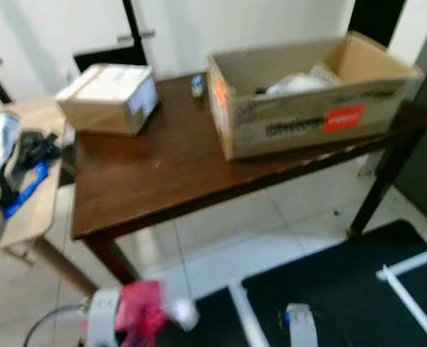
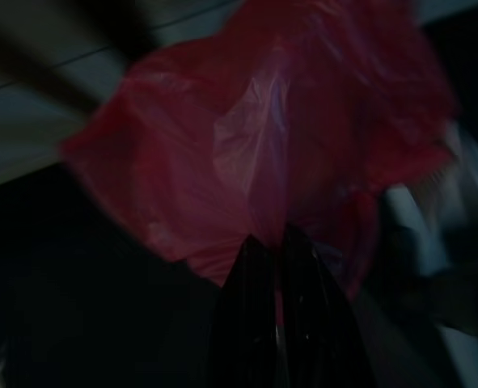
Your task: Picking trash to rubbish bin
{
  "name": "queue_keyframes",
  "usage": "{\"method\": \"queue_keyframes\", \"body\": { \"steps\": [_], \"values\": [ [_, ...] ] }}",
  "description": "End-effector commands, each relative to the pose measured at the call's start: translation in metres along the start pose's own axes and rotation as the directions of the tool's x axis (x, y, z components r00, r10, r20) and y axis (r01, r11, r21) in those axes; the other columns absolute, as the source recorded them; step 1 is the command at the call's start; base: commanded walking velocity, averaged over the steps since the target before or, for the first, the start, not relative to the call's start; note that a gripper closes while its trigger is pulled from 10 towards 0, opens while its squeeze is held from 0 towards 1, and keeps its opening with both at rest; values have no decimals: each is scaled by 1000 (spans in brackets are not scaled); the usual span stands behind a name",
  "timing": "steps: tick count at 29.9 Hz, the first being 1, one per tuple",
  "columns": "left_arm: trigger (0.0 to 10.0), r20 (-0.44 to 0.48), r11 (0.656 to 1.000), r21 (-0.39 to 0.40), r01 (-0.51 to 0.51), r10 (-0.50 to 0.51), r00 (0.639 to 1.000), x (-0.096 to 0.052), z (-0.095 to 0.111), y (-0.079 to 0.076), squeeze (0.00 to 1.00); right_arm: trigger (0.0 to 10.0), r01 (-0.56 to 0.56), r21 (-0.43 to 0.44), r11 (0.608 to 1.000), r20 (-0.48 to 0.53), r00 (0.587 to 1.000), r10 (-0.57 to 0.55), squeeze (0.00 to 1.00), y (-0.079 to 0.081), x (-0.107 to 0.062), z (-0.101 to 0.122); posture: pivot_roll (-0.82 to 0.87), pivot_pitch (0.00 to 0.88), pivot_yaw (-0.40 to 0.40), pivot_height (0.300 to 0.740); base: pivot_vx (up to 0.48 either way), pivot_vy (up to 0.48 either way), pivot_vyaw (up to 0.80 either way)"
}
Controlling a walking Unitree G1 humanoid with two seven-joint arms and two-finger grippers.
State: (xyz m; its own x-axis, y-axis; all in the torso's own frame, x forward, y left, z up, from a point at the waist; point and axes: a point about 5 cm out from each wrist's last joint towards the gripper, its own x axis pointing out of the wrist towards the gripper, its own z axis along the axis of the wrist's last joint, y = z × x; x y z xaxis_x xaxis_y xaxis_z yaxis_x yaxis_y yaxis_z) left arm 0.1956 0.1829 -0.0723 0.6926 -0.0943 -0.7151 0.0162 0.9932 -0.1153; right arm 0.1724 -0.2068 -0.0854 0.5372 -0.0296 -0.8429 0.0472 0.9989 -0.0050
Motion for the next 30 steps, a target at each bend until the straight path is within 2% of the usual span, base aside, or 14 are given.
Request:
{"method": "queue_keyframes", "body": {
  "steps": [1,30],
  "values": [
    [10000,3,1000,7,-15,15,1000,-1,0,5,63,10000,-11,7,1000,-19,1000,11,0,4,0,-7,-64,92,49,740,0,-480,0],
    [10000,-1,1000,7,-13,13,1000,-1,0,5,59,10000,-19,-5,1000,-4,1000,19,0,5,0,-5,-69,94,51,740,0,-480,0]
  ]
}}
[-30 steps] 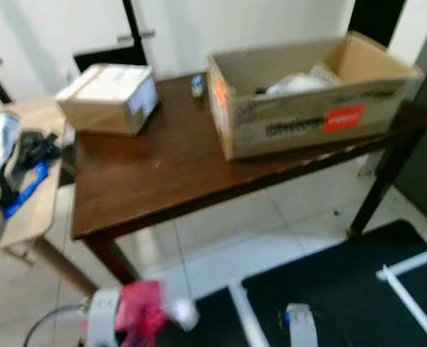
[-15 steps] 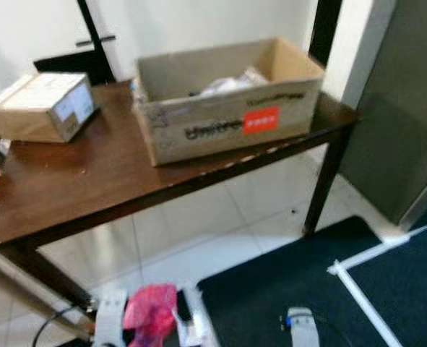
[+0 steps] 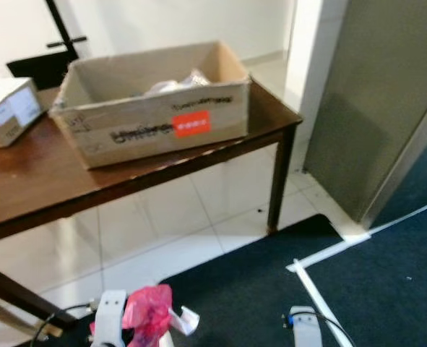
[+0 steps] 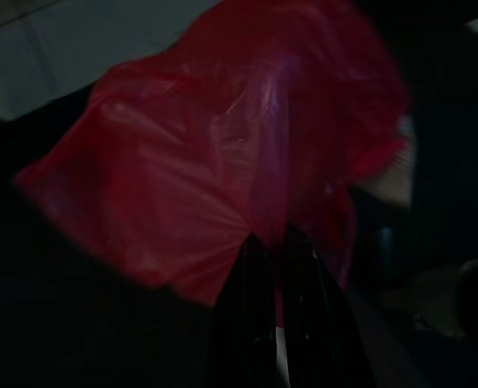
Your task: Picking trash to rubbish bin
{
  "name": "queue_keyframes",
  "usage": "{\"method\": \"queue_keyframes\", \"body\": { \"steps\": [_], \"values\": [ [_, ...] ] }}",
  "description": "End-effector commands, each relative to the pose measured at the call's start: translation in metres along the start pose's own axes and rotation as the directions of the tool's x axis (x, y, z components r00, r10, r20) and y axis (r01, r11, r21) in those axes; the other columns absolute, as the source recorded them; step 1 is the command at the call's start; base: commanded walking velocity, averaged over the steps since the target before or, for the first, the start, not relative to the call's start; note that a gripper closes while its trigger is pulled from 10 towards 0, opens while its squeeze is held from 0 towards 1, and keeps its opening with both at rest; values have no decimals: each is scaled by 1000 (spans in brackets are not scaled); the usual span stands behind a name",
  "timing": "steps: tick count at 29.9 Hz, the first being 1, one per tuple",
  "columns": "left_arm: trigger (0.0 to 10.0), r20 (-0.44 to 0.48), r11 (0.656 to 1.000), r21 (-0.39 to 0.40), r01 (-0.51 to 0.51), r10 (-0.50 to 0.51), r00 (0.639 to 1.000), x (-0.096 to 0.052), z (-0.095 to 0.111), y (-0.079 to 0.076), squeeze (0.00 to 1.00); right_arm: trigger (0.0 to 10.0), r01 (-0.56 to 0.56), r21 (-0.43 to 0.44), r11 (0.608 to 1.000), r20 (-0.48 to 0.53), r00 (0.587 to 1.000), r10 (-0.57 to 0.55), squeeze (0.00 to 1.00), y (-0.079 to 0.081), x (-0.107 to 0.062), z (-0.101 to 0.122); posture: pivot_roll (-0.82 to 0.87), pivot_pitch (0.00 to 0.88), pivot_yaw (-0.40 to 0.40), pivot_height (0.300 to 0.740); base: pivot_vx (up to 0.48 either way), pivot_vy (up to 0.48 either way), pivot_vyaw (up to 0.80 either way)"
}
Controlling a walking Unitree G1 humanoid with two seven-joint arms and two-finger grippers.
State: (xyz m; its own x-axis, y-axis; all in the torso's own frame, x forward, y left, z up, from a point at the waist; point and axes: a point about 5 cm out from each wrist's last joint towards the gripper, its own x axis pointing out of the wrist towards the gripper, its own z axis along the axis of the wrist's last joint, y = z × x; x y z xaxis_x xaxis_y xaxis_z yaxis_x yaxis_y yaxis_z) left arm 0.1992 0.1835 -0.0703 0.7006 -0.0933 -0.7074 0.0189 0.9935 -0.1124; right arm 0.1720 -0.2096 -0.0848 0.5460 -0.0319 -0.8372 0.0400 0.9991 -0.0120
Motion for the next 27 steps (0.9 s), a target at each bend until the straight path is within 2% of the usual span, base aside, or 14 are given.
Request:
{"method": "queue_keyframes", "body": {
  "steps": [1,7,17,27],
  "values": [
    [10000,-2,999,-33,-24,24,1000,-2,-5,5,35,10000,-22,6,1000,-12,1000,22,0,8,0,-5,-69,94,51,740,0,0,0],
    [10000,-8,999,-30,-23,23,1000,-2,-4,5,39,10000,-22,7,1000,-9,1000,22,0,8,0,-4,-70,96,53,740,0,0,0],
    [10000,-2,998,-55,-19,19,1000,-2,-4,6,35,10000,-26,9,1000,-8,1000,26,0,9,0,-5,-71,100,54,740,0,466,0],
    [10000,-7,1000,8,-17,17,1000,-2,-2,5,24,10000,-24,11,1000,-9,1000,24,0,8,0,-6,-69,104,53,740,0,0,0]
  ]
}}
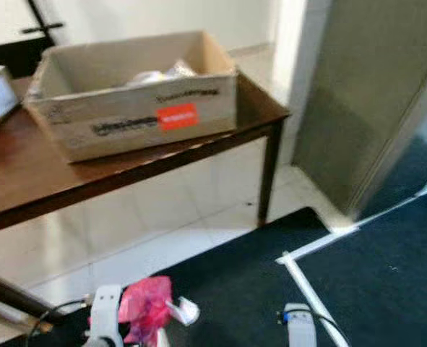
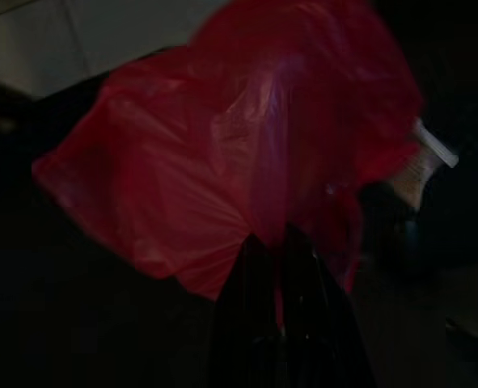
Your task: Picking trash to rubbish bin
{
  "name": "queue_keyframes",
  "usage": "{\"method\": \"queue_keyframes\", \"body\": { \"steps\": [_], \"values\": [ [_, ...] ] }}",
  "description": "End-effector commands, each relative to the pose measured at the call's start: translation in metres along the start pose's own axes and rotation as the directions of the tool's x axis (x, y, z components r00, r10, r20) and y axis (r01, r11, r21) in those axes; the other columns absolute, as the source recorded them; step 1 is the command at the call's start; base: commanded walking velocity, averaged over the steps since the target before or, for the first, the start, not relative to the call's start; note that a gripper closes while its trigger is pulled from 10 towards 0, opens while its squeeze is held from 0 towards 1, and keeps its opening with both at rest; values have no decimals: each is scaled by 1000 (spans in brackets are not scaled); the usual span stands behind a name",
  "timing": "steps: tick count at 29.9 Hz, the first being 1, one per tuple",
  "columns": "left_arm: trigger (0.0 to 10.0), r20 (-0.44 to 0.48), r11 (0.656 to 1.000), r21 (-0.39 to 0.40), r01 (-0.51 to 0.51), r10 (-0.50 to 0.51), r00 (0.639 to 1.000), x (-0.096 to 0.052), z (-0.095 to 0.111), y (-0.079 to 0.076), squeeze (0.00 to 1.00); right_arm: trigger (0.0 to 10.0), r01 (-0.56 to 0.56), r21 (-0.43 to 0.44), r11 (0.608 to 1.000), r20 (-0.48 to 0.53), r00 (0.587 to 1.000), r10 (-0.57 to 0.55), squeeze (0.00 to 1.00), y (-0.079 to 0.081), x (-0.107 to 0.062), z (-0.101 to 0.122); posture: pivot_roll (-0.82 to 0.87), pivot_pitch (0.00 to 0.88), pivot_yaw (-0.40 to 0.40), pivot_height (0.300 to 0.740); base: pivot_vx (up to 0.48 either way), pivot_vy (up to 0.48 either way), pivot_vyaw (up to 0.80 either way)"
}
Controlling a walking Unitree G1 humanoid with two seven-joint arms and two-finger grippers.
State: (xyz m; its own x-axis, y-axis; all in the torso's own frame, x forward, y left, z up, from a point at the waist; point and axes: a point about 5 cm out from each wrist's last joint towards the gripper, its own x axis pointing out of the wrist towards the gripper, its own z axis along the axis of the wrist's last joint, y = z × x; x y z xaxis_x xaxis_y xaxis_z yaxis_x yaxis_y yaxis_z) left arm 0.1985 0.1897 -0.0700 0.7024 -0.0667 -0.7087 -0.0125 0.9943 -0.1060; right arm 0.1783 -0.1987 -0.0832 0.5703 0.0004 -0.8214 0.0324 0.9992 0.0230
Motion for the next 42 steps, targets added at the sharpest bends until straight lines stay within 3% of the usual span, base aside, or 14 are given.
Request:
{"method": "queue_keyframes", "body": {
  "steps": [1,7,14,17,30,35,42],
  "values": [
    [10000,-11,999,46,17,-16,1000,0,-2,-2,24,10000,10,-1,1000,-37,999,-10,0,-3,-2,-12,-69,104,53,740,0,0,0],
    [10000,-24,995,94,43,-41,999,1,-2,-6,59,10000,12,2,1000,-38,999,-12,0,-3,-2,-13,-71,108,57,740,0,-400,0],
    [10000,-19,997,72,29,-28,999,0,-2,-5,55,10000,11,5,1000,-41,999,-11,0,-2,-3,-14,-68,111,59,740,0,-480,0],
    [10000,-9,1000,14,3,-3,1000,0,-1,-2,31,10000,11,5,1000,-42,999,-11,0,-2,-3,-14,-67,111,60,740,0,0,0],
    [10000,0,996,88,11,-11,1000,0,2,-1,43,10000,8,9,1000,-36,999,-8,0,-1,-2,-13,-64,114,64,740,0,-59,0],
    [10000,-5,998,66,1,-1,1000,0,1,-1,35,10000,9,9,1000,-35,999,-8,0,-1,-2,-13,-65,115,65,740,0,-480,0],
    [10000,5,1000,19,-24,24,1000,1,3,1,16,10000,5,1,1000,-33,999,-5,0,-1,-2,-12,-65,119,62,740,0,0,0]
  ]
}}
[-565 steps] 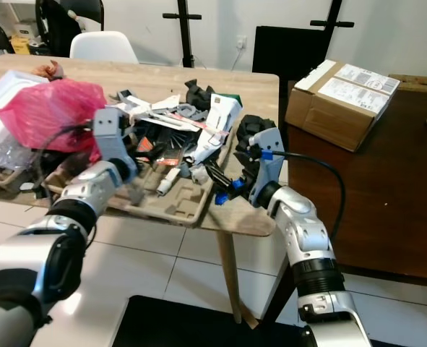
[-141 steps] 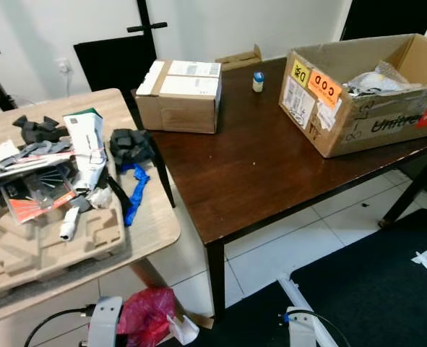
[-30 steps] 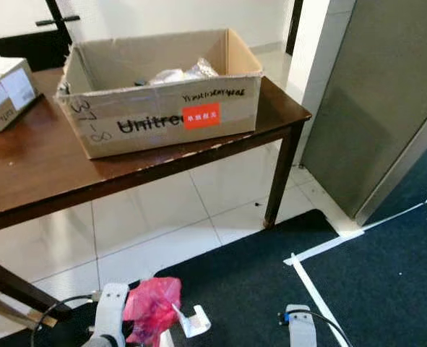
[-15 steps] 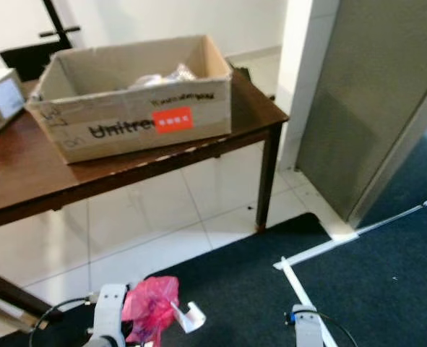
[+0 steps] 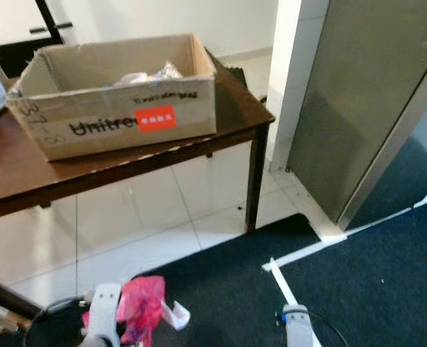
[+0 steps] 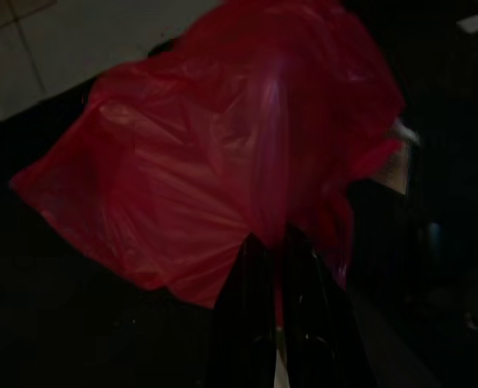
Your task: Picking trash to rubbish bin
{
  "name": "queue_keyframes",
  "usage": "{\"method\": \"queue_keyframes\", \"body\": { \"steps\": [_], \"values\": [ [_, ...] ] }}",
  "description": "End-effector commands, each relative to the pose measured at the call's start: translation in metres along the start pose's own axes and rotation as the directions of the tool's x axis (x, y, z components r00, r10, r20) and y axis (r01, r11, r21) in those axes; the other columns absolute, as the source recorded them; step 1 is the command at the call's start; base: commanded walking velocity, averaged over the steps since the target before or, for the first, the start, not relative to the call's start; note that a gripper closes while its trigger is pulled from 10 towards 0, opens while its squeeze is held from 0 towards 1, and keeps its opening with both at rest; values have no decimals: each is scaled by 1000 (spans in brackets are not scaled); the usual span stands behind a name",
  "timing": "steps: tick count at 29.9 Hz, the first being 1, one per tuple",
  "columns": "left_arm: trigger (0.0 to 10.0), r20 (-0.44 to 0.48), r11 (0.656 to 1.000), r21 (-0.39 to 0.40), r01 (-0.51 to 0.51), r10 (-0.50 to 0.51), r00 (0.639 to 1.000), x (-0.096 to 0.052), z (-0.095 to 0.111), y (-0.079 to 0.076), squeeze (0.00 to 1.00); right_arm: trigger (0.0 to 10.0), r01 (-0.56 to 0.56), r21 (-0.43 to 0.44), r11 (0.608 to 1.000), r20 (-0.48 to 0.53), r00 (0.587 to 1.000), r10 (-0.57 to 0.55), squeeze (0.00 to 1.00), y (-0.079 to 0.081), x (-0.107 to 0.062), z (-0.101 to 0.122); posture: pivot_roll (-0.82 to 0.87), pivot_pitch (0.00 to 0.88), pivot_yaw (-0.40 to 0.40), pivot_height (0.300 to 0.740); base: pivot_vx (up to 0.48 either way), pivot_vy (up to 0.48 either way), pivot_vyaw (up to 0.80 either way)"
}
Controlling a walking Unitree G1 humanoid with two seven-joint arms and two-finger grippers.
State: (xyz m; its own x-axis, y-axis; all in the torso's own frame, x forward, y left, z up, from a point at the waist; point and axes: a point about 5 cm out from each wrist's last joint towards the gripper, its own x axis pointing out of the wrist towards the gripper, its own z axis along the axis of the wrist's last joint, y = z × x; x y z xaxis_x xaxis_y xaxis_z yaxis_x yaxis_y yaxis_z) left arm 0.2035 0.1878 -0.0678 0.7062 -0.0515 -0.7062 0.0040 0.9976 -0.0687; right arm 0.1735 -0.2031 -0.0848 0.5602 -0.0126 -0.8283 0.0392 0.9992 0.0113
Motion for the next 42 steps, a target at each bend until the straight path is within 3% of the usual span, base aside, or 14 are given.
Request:
{"method": "queue_keyframes", "body": {
  "steps": [1,6,13,16,27,39,42],
  "values": [
    [10000,8,1000,-28,-7,8,1000,-1,-1,3,20,10000,-10,0,1000,-21,1000,10,0,4,0,-7,-65,119,62,740,0,0,0],
    [10000,25,999,-34,-6,6,1000,-1,1,2,20,10000,-15,-8,1000,-15,1000,15,0,5,0,-4,-65,121,61,740,0,0,0],
    [10000,39,999,-32,8,-7,999,0,3,-1,24,10000,-68,-119,991,-9,998,67,0,10,1,1,-66,122,55,740,0,0,229],
    [10000,36,998,-52,24,-22,999,1,5,-4,12,10000,-71,-107,992,-7,997,70,0,10,1,1,-64,123,53,740,0,0,800],
    [10000,41,998,65,16,-19,999,4,14,-7,0,10000,-102,-112,988,8,995,103,0,12,1,5,-65,115,46,740,0,0,800],
    [10000,53,999,36,26,-27,998,5,15,-10,0,10000,-114,-125,986,13,993,117,0,13,2,7,-67,117,50,740,0,0,800],
    [10000,49,999,36,35,-37,998,5,16,-11,0,10000,-63,-106,992,19,998,65,0,8,1,6,-66,115,54,740,0,0,533]
  ]
}}
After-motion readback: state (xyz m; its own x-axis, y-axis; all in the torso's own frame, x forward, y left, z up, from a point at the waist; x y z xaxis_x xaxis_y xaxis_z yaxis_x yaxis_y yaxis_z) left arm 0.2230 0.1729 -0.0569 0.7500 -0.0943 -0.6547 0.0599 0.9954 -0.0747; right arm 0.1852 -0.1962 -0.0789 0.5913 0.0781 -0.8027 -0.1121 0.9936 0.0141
